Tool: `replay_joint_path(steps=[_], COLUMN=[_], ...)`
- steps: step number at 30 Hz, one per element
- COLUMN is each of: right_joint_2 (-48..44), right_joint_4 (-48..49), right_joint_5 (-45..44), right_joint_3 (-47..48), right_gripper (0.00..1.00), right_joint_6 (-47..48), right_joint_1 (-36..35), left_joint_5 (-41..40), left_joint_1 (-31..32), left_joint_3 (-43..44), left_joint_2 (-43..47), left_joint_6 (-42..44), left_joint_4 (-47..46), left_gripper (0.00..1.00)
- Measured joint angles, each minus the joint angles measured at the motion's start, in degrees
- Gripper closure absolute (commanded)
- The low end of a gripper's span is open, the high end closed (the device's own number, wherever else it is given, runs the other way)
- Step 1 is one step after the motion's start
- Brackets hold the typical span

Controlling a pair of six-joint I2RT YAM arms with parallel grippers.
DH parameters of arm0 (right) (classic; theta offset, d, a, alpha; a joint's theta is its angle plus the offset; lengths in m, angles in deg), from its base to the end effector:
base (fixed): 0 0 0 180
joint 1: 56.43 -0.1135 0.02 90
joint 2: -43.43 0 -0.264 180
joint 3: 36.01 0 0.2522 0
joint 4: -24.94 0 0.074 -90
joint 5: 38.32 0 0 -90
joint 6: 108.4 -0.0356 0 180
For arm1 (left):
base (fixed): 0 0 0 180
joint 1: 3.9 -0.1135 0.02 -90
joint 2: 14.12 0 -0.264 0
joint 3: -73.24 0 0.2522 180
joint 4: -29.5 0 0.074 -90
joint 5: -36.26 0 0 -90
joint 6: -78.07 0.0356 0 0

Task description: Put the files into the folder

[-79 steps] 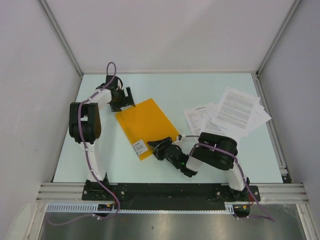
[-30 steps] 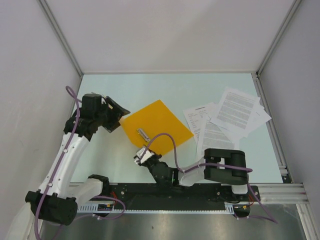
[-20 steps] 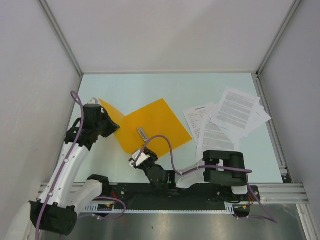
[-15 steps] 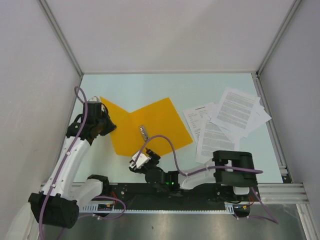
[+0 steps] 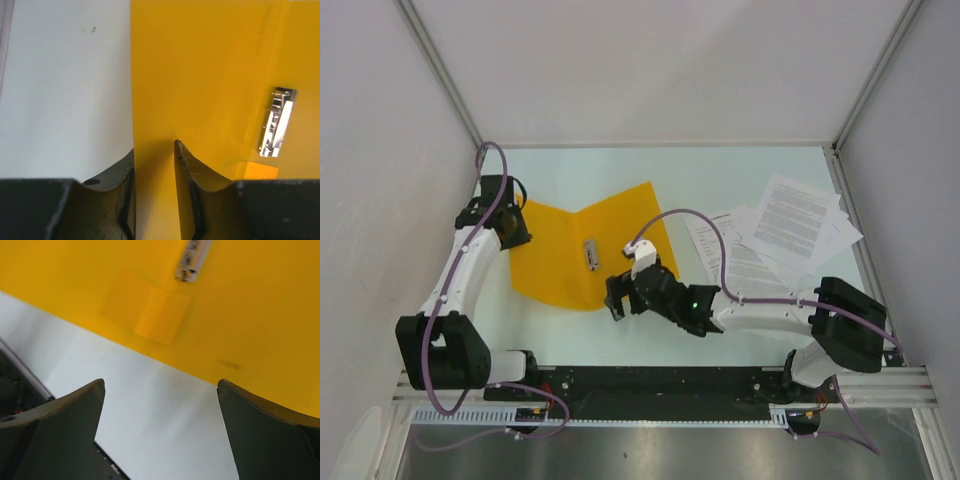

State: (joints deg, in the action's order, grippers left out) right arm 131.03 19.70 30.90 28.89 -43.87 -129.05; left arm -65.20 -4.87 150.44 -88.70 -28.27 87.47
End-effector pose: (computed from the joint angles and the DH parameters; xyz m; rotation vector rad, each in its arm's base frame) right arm 0.1125 0.3173 0.2297 -0.6231 2.0028 0.6966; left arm 0.2635 0.0115 0.2899 -0.4560 2.4729 0.1451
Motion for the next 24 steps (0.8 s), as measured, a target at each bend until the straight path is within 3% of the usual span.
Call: replay_joint_path(steps=[1,3,4,7,12,16,24], right_joint_2=[0.3,1.2,2.0,5.9,15.2,22.4,36.7], right_joint_4=[-1.5,-2.7,-3.5,-4.7,-2.9,3.8,13.7], right_joint_5=[2.8,7.4,9.7,15.2,21.9,25.0,30.0], right_joint_3=[0.0,0.2,0.7,4.7,15.5,20.9,26.5], right_gripper=[0.0,0.0,0.0,0.02,0.12,0.14,0.16], right_joint_6=[-1.7,-4.0,-5.2,-7.7,-11.0,-15.1,-21.6], right_joint_1=[2.8,7.1,9.2,13.3,14.1,13.2,11.3], left_joint_5=[-0.9,-2.4,-3.5,-5.5,-4.1,0.2,26.2], left_joint_1=[-0.2,-0.3,-0.3,-0.3,-0.3,-0.3,-0.4], left_joint_3=[0.0,0.2,0.5,2.6,4.8,6.9,5.0], left_joint_2=[-0.6,-1.2,-1.5,-2.1,-0.4,1.7,13.4], left_joint_6=[0.5,1.9,2.1,2.6,2.4,2.1,-6.1], left_joint_4=[0.0,0.1,0.3,0.9,0.1,1.4,-7.2], left_gripper=[0.43,0.24,0.1,0.02,0.02,0.05,0.06])
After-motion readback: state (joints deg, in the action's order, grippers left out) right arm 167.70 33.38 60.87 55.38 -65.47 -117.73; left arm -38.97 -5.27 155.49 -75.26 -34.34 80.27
